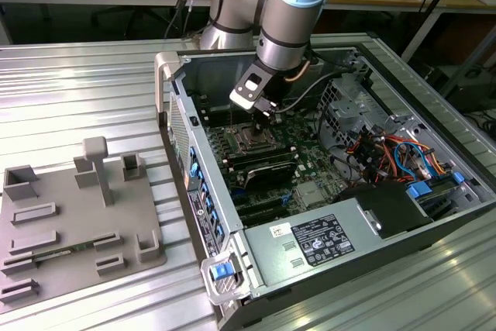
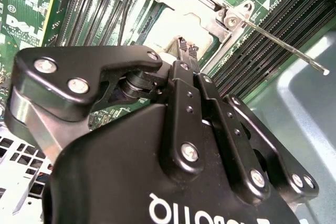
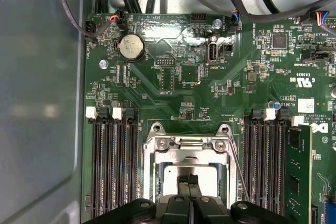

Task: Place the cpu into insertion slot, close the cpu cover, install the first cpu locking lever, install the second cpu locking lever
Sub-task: 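Close the cpu cover, then install the first cpu locking lever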

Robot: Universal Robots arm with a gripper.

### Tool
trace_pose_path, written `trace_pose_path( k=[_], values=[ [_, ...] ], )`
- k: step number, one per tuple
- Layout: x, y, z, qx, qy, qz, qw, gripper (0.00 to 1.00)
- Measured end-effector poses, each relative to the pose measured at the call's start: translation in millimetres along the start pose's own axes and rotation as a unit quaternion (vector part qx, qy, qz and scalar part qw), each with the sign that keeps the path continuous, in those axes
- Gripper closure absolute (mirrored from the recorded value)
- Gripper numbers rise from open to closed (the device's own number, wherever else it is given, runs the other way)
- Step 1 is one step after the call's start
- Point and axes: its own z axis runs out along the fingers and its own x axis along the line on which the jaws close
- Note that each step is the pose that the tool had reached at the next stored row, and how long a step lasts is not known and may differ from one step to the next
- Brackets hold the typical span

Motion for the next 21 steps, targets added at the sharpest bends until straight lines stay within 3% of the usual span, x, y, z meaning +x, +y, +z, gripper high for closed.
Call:
trace_pose_path(
  k=[3, 14, 17, 21],
  values=[
    [-0.1, 4.6, 0.1, 0.0, 0.0, 0.0, 1.0, 0.89],
    [-0.1, 4.8, -0.3, 0.0001, -0.0001, 0.0, 1.0, 0.89],
    [-0.1, 4.9, -6.5, 0.0, 0.0, 0.0, 1.0, 0.89],
    [-0.2, 5.0, -10.0, 0.0, 0.0, 0.0, 1.0, 0.89]
  ],
)
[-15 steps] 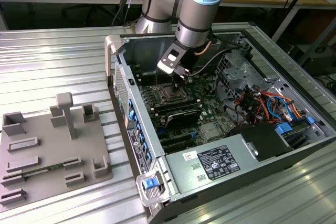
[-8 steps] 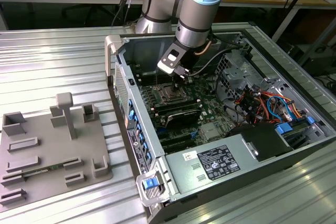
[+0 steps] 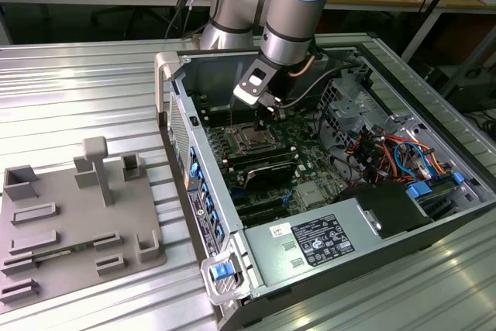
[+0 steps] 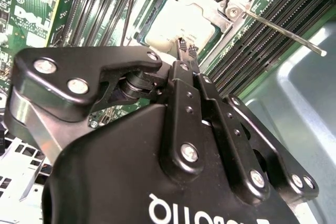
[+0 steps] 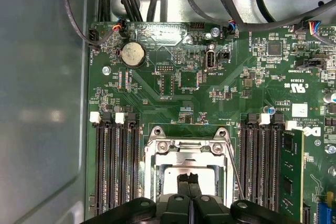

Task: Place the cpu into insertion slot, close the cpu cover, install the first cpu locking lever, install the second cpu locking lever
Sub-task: 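Install the first cpu locking lever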

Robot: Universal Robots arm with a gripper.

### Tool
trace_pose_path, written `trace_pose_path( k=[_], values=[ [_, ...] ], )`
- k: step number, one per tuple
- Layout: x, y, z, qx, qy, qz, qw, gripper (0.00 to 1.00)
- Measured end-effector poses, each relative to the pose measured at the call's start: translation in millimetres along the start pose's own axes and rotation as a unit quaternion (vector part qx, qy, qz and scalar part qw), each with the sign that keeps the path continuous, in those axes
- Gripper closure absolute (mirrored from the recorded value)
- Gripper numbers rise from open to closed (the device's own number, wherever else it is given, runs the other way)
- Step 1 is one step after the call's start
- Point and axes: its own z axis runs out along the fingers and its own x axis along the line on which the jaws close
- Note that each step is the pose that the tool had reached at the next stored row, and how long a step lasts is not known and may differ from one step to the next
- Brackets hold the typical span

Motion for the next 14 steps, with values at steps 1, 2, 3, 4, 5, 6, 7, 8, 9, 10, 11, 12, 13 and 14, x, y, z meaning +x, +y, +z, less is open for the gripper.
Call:
trace_pose_path(
  k=[1, 2, 3, 4, 5, 6, 7, 8, 9, 10, 11, 12, 13, 14],
  values=[
    [0.0, 0.0, -1.0, 0.0, 0.0, 0.0, 1.0, 0.89],
    [0.0, 0.1, -1.5, 0.0, 0.0, 0.0, 1.0, 0.89],
    [0.0, 0.1, -1.7, -0.0001, 0.0001, 0.0, 1.0, 0.89],
    [0.0, 0.1, -1.8, -0.0001, 0.0001, 0.0, 1.0, 0.89],
    [0.0, 0.0, -1.9, 0.0, 0.0, 0.0, 1.0, 0.89],
    [0.0, 0.1, -1.9, 0.0, 0.0, 0.0, 1.0, 0.89],
    [0.0, 0.1, -1.9, 0.0, 0.0, 0.0, 1.0, 0.89],
    [0.0, 0.1, -1.9, 0.0, 0.0, 0.0, 1.0, 0.89],
    [0.0, 0.1, -2.0, 0.0, 0.0, 0.0, 1.0, 0.89],
    [0.0, 0.1, -2.0, 0.0, 0.0, 0.0, 1.0, 0.89],
    [0.0, 0.1, -2.0, 0.0, 0.0, 0.0, 1.0, 0.89],
    [0.0, 0.1, -2.0, 0.0, 0.0, 0.0, 1.0, 0.89],
    [0.0, 0.1, -2.0, 0.0, 0.0, 0.0, 1.0, 0.89],
    [0.0, 0.1, -2.1, 0.0, 0.0, 0.0, 1.0, 0.89]
  ],
)
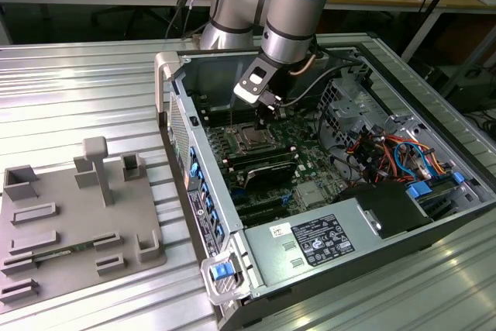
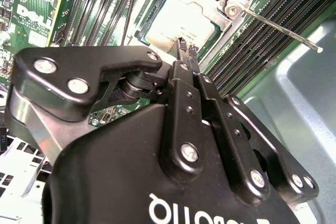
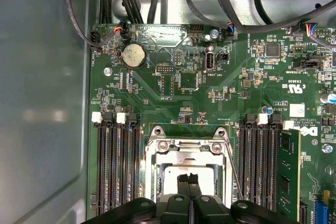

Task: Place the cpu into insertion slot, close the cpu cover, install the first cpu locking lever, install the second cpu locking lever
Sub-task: 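Install the first cpu locking lever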

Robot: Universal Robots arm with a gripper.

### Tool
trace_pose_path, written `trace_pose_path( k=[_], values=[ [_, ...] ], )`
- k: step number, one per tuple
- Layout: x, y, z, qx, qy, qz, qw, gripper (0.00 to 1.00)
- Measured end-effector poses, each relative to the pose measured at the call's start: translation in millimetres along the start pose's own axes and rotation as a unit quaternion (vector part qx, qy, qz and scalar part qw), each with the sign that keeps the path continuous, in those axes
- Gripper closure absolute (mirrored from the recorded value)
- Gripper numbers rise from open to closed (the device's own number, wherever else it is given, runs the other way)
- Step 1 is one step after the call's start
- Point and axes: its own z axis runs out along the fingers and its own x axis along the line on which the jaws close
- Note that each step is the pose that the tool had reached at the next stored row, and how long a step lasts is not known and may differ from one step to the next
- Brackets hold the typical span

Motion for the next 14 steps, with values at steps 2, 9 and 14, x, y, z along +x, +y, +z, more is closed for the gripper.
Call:
trace_pose_path(
  k=[2, 9, 14],
  values=[
    [0.0, 0.0, 0.0, 0.0, 0.0, 0.0, 1.0, 0.89],
    [0.0, 0.0, -0.2, -0.0002, 0.0005, -0.016, 0.99987, 0.89],
    [0.0, 0.0, -0.3, -0.0004, 0.0014, -0.039, 0.99924, 0.89]
  ],
)
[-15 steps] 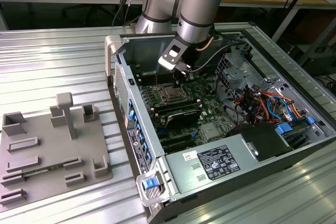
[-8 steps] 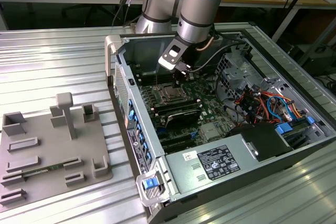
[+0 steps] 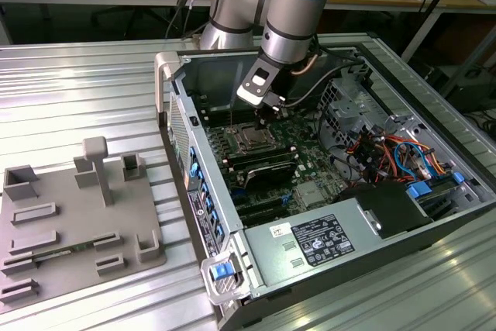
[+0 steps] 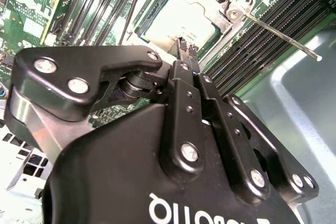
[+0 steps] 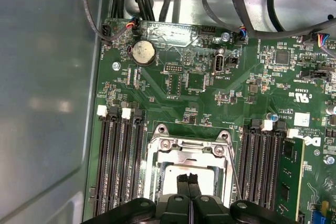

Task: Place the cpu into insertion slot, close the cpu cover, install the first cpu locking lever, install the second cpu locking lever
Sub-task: 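Install the first cpu locking lever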

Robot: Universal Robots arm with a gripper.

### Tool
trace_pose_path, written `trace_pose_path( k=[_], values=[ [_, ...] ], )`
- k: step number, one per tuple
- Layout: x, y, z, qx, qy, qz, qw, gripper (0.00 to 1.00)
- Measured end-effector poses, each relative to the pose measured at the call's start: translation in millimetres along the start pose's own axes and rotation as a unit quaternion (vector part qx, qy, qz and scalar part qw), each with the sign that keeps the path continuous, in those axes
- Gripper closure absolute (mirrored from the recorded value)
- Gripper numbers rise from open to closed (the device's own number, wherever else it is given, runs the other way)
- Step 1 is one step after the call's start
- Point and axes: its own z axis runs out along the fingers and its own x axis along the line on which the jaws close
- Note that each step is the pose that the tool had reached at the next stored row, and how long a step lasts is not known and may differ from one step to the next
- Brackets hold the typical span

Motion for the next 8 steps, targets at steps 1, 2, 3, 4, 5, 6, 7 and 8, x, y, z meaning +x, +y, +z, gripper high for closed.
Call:
trace_pose_path(
  k=[1, 2, 3, 4, 5, 6, 7, 8],
  values=[
    [0.0, 0.0, 0.0, 0.0, 0.0001, 0.0, 1.0, 0.89],
    [0.0, 0.0, 0.0, 0.0, 0.0001, 0.0, 1.0, 0.89],
    [0.0, 0.0, 0.0, 0.0, 0.0001, 0.0, 1.0, 0.89],
    [0.0, 0.0, -0.2, 0.0, 0.0001, 0.0, 1.0, 0.89],
    [-0.1, -0.1, -0.7, 0.0001, 0.0, 0.0, 1.0, 0.89],
    [-0.1, 0.0, -1.3, 0.0001, 0.0, 0.0, 1.0, 0.89],
    [0.0, 0.0, -2.5, 0.0, 0.0001, -0.001, 1.0, 0.89],
    [0.0, 0.0, -3.4, 0.0, 0.0001, -0.001, 1.0, 0.89]
  ],
)
